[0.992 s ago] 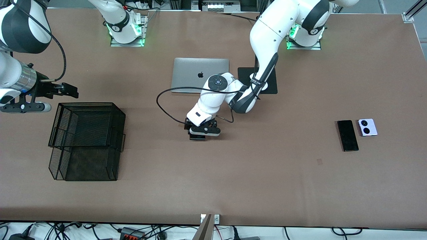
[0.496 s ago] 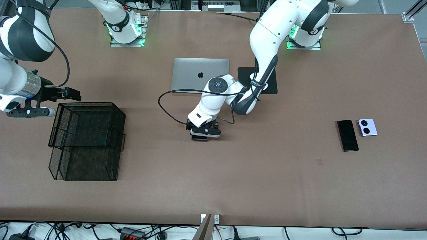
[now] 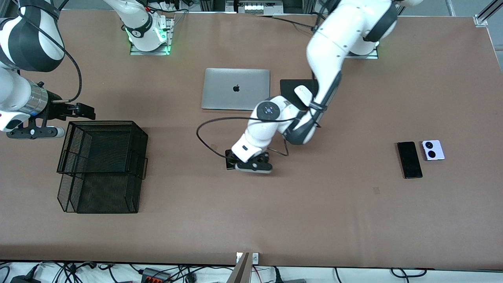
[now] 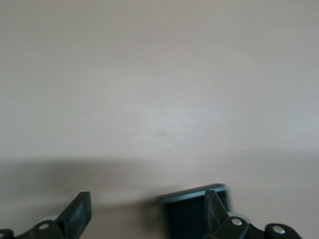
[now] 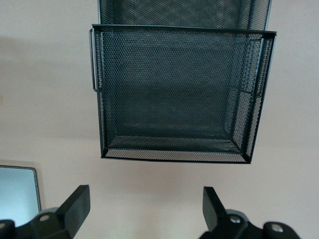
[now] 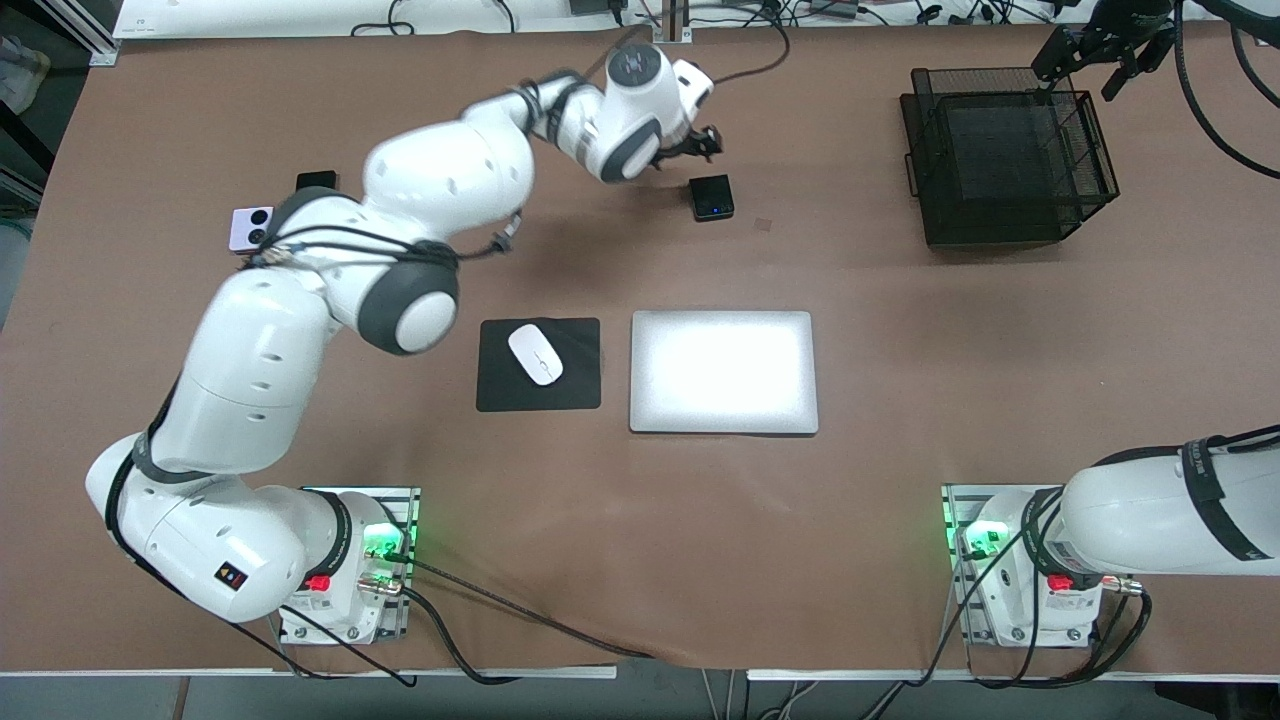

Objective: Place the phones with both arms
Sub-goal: 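Carry the black flip phone toward the laptop with the left gripper, then set down the flip phone with the left gripper while the right gripper reaches it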

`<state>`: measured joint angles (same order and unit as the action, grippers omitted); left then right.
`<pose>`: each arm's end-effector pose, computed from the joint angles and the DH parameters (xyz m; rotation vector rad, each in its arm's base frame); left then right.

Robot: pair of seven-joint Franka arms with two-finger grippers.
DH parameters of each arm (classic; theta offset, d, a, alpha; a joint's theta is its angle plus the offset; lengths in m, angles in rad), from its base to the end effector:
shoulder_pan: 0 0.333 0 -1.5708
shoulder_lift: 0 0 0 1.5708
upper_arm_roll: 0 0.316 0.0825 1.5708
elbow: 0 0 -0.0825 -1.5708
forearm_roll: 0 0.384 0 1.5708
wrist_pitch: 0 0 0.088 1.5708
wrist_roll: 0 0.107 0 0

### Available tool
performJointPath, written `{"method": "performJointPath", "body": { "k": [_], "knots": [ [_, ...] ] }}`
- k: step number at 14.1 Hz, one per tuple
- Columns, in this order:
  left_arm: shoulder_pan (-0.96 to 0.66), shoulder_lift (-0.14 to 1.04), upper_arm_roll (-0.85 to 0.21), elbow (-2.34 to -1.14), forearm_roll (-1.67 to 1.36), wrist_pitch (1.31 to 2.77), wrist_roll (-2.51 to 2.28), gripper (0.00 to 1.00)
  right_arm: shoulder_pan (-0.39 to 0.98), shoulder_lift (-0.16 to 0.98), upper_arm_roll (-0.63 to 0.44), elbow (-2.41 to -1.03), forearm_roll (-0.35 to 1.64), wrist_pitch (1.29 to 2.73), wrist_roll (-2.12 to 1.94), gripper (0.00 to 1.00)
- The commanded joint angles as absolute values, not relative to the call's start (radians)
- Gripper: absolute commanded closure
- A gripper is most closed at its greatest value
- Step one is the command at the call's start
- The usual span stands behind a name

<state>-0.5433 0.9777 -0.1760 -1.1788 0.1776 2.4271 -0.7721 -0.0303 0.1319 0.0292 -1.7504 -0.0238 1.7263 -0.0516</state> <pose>0.6218 -0.4843 0.2249 2.9325 0.0476 0.3095 0.5845 -0.0035 0.4769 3.1156 0.0874 -0.2442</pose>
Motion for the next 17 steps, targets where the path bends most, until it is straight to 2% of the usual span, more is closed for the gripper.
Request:
{"method": "performJointPath", "body": {
  "k": [1, 3, 4, 8, 11, 15, 17],
  "knots": [
    [-0.381, 0.865, -0.309, -1.206, 0.238, 2.251, -0.686, 0.0, 0.029, 0.14, 0.032, -1.701, -0.021, 1.712, -0.06, 0.0],
    [-0.235, 0.815, -0.414, -1.239, 0.23, 2.182, -0.576, 0.0, 0.109, 0.147, 0.032, -1.695, -0.023, 1.723, -0.052, 0.0],
    [-0.171, 0.787, -0.434, -1.262, 0.229, 2.145, -0.559, 0.0, 0.141, 0.167, 0.032, -1.692, -0.023, 1.739, -0.051, 0.0],
    [-0.109, 0.706, -0.407, -1.259, 0.229, 1.906, -0.555, 0.0, 0.293, 0.305, 0.032, -1.588, -0.02, 1.801, -0.051, 0.0],
    [-0.046, 0.687, -0.379, -1.276, 0.229, 1.882, -0.444, 0.0, 0.415, 0.443, 0.032, -1.5, 0.014, 1.873, -0.037, 0.0],
    [0.116, 0.667, -0.37, -1.385, 0.212, 1.89, -0.109, 0.0, 0.511, 0.589, 0.031, -1.489, 0.026, 2.106, 0.017, 0.0],
    [0.127, 0.634, -0.307, -1.449, 0.21, 1.89, -0.06, 0.0, 0.551, 0.65, 0.031, -1.489, 0.025, 2.227, 0.118, 0.0]
  ]
}}
